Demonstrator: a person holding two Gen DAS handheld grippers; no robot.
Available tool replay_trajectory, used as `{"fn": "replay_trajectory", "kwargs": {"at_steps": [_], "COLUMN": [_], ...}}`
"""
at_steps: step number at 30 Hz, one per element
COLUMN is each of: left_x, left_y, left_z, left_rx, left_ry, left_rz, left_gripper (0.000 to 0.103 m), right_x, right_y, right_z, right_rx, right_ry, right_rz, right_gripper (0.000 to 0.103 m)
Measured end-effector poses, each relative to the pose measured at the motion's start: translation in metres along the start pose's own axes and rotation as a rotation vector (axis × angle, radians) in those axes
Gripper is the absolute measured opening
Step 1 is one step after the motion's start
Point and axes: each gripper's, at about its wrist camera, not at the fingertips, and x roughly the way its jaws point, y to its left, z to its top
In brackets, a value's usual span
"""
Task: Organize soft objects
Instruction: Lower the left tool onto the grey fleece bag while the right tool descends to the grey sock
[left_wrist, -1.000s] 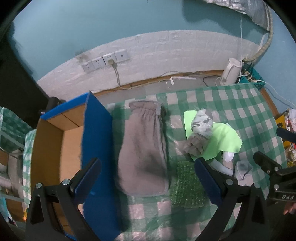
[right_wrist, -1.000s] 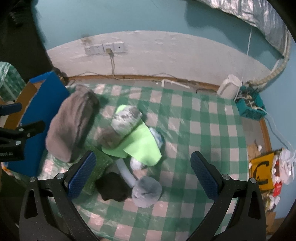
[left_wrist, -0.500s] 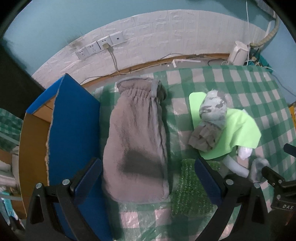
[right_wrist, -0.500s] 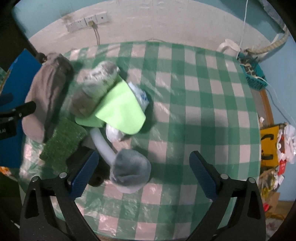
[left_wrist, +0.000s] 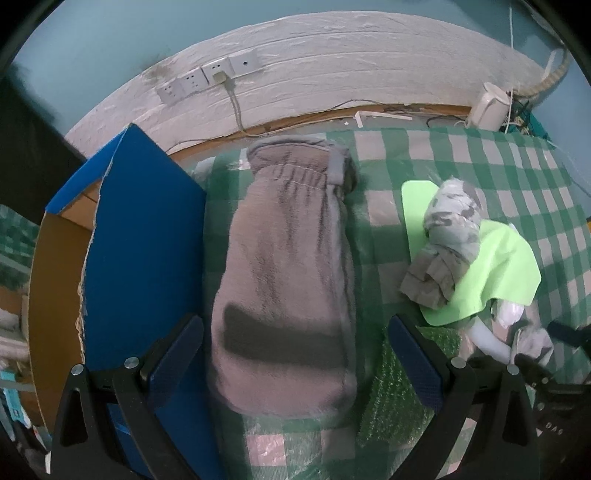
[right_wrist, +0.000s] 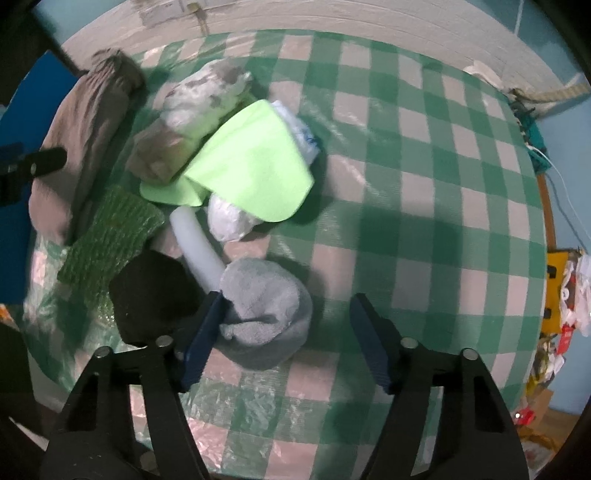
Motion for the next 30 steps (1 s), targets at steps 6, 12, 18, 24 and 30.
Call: {"fn": "replay_trajectory", "kwargs": {"at_steps": [6,12,18,24,30], "left_x": [0.010,0.018,0.035,0.045,0.050], "left_y": [0.007,0.004,0.003,-0.001,-0.005], "left_z": [0.003,0.009,0.013,0.014,0.010], "left_rx": [-0.022,-0.023,-0.013,0.004,0.044], "left_ry": [0.016,0.043,0.077,0.094,0.089], "left_rz": [-0.012,-0.041,-0.013,-0.002,0.030], "left_gripper": [0.101,0.101,0.101,0.101,0.099], "right_x": [0.002,-0.003,-0.007,-0.016,-0.021], "right_y": [0.009,-0.008,-0.018,-0.018,-0.008], "right_z": [0.003,0.013,0.026,0.037,0.046], "right_rx": [-0.053,-0.001,0.029,0.032,0.005], "right_ry": [-0.006,-0.057,-0.094,-0.135,-0.164], "right_rz": [0.007,0.005,0.006,0.012,0.019], "right_gripper": [0.027,0.023,0.023,0.023,0.023]}}
